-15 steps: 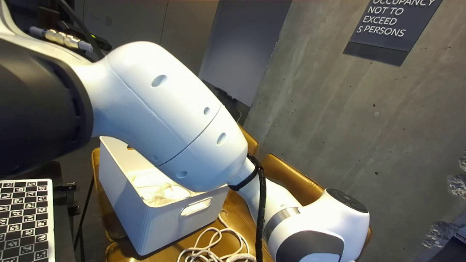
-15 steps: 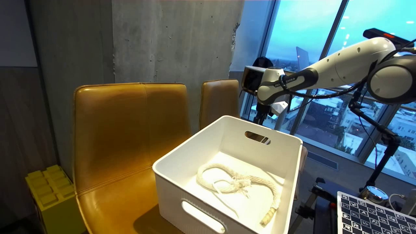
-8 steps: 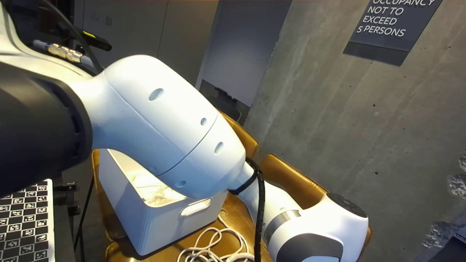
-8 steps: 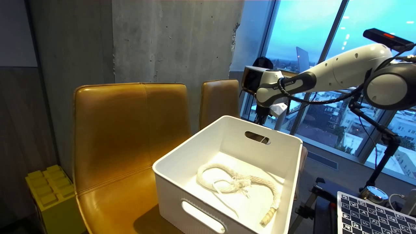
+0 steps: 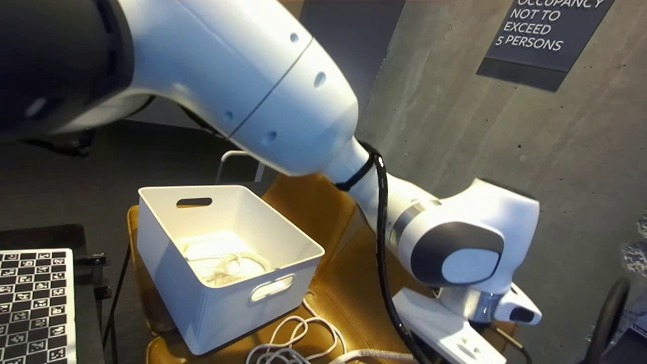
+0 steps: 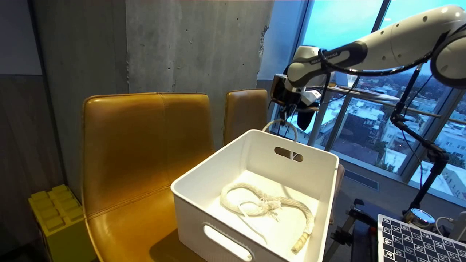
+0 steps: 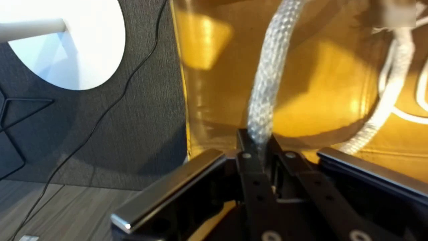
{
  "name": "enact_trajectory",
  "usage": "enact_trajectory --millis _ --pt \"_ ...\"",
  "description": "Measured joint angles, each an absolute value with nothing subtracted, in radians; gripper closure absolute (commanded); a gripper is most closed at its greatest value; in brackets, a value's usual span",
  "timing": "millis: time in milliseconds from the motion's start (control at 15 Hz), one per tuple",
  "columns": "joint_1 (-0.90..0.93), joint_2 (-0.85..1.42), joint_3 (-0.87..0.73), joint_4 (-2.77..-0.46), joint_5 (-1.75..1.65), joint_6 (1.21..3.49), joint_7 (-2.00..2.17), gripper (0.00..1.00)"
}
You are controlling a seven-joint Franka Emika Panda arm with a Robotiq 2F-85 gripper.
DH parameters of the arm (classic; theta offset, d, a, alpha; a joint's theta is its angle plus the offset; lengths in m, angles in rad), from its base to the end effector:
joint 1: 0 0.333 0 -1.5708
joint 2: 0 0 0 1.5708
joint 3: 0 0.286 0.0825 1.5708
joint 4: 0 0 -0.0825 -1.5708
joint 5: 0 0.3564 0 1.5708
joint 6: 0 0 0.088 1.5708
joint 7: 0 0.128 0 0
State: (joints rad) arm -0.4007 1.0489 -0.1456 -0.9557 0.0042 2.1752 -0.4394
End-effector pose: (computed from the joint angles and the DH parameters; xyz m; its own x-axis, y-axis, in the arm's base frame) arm 0.6666 -0.3572 0.2223 0.9944 -0.0154 0.1049 -0.0346 -0.9823 0.1841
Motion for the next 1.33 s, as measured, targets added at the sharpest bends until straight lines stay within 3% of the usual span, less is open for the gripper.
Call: enact_trajectory --millis 1333 --pt "-0.094 0.132 0.004 -1.702 0.0 2.312 -0.427 0.97"
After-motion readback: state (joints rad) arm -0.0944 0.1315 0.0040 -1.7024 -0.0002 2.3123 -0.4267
